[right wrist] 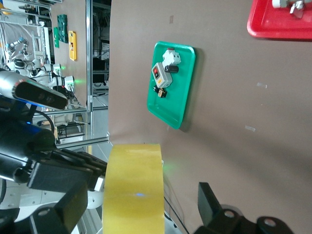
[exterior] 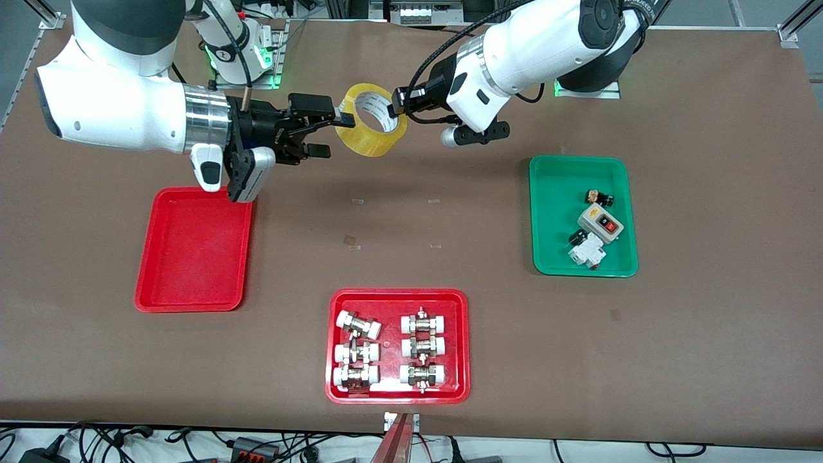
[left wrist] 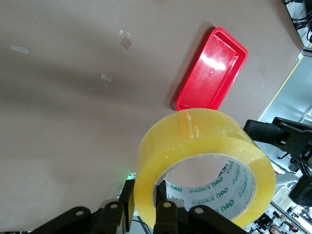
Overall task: Left arm passes tape to right arm into tray
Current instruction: 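Grasp the tape roll rim with the right gripper beside the left gripper, then open the left gripper and withdraw while the right gripper carries the tape, then lower the tape into the empty red tray with the right gripper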
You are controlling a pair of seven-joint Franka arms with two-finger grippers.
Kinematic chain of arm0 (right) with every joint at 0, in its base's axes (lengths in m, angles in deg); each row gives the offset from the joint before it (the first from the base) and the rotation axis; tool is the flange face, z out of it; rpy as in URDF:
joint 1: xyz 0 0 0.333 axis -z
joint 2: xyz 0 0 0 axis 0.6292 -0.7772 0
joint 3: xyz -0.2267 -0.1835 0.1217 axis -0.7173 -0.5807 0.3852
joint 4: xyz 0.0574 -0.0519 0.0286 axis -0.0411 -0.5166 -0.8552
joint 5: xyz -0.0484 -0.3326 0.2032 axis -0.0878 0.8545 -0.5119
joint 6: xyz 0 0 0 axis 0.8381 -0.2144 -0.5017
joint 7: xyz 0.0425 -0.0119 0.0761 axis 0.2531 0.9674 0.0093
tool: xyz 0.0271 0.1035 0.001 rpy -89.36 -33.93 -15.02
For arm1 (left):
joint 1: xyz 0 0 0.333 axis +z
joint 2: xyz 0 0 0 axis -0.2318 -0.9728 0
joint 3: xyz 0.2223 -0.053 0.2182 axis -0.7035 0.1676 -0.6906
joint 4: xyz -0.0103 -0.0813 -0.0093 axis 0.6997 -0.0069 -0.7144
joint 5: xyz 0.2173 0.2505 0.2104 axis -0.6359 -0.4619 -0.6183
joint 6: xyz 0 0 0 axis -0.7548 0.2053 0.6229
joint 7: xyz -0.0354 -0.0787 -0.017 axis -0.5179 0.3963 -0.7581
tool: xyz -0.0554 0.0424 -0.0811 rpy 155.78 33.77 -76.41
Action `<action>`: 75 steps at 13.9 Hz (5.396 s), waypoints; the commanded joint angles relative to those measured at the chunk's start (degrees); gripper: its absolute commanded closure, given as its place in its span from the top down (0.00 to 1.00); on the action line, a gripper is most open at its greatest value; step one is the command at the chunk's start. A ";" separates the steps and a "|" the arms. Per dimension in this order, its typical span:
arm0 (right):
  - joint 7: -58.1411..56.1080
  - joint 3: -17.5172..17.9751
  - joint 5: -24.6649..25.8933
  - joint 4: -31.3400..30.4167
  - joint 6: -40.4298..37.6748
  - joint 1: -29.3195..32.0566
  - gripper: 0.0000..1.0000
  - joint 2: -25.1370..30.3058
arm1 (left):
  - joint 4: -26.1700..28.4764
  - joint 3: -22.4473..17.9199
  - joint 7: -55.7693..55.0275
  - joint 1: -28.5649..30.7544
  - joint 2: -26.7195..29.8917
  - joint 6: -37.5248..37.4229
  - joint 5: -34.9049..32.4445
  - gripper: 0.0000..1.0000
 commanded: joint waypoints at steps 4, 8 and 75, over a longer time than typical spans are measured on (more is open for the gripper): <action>0.68 -0.35 -1.10 1.06 -0.63 -1.53 1.00 -1.02 | -0.13 0.16 0.00 0.47 0.58 -0.70 0.45 0.16; 0.59 -0.35 -1.10 0.88 -0.81 -1.71 0.73 -1.37 | -0.13 0.16 0.00 0.73 0.75 -1.40 0.45 0.16; -43.45 -0.61 16.03 8.00 -0.90 42.59 1.00 -35.12 | -6.28 -27.27 44.56 13.21 12.97 -29.18 -36.38 1.00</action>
